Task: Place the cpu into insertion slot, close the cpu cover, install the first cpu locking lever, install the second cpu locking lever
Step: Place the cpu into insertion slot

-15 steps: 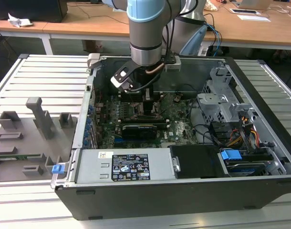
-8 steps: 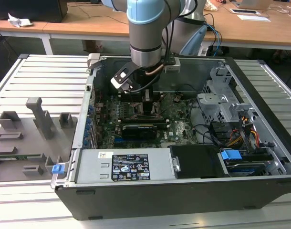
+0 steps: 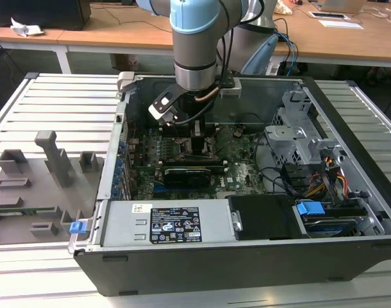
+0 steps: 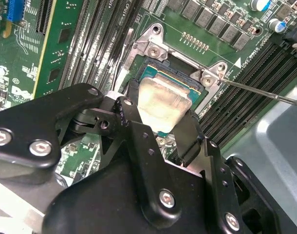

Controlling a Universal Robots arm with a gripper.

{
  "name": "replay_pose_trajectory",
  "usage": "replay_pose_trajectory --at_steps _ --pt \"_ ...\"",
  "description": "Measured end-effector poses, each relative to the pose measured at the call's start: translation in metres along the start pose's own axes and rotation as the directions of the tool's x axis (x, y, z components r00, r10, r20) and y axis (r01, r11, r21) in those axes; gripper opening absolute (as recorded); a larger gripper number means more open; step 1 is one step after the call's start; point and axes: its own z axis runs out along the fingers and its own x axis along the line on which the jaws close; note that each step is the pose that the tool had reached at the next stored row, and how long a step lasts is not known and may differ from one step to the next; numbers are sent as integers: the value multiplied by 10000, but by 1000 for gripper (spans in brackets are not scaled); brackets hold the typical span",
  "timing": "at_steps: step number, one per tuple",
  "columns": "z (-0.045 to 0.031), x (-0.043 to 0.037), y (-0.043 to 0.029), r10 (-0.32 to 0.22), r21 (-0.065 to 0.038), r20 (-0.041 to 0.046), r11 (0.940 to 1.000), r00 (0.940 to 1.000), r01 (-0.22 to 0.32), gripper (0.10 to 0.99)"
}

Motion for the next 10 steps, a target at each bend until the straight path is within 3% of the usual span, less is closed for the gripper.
replay_pose_trajectory --at_steps 10 --pt "39 -1 -4 2 1 4 10000 10000 -2 533"
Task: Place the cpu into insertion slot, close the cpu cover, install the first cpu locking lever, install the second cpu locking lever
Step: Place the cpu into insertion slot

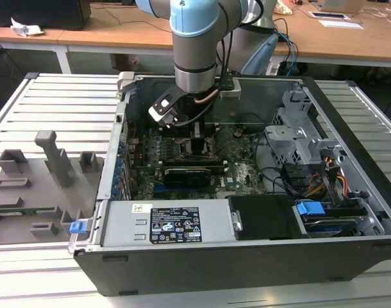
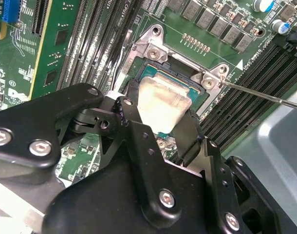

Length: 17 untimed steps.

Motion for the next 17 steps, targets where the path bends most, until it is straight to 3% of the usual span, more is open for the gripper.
replay_pose_trajectory --at_steps 17 --pt "-7 1 1 40 -3 37 10000 10000 -40 533"
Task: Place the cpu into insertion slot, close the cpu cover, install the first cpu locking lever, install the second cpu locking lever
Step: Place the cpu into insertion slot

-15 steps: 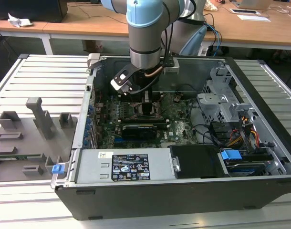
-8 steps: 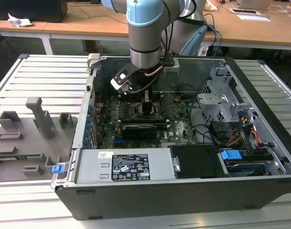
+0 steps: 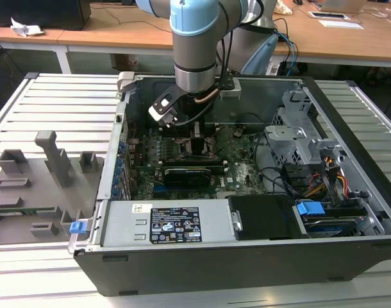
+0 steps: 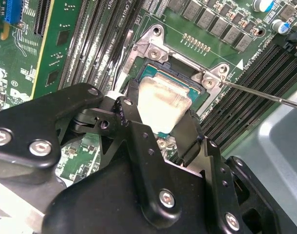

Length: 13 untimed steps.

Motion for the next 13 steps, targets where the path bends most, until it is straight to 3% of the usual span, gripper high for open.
replay_pose_trajectory --at_steps 10,12,13 --pt "7 0 -1 2 0 8 10000 10000 -2 533" --pt "8 0 0 1 -1 7 10000 10000 -1 545" --pt "8 0 0 1 -1 8 10000 10000 -1 608"
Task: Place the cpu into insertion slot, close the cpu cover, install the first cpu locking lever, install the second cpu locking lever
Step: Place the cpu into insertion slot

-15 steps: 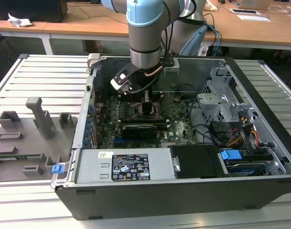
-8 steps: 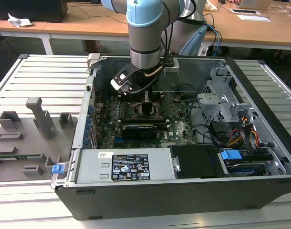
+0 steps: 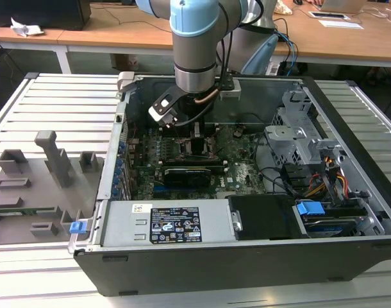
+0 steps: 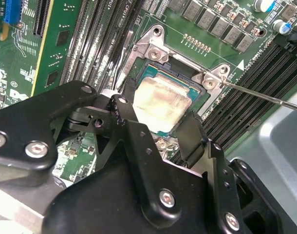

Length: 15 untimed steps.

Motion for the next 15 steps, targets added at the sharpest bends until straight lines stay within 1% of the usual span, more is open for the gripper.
replay_pose_trajectory --at_steps 6,15 --pt "1 0 0 0 0 1 10000 10000 0 608" --pt "14 28 0 3 2 -48 10000 10000 -2 608"
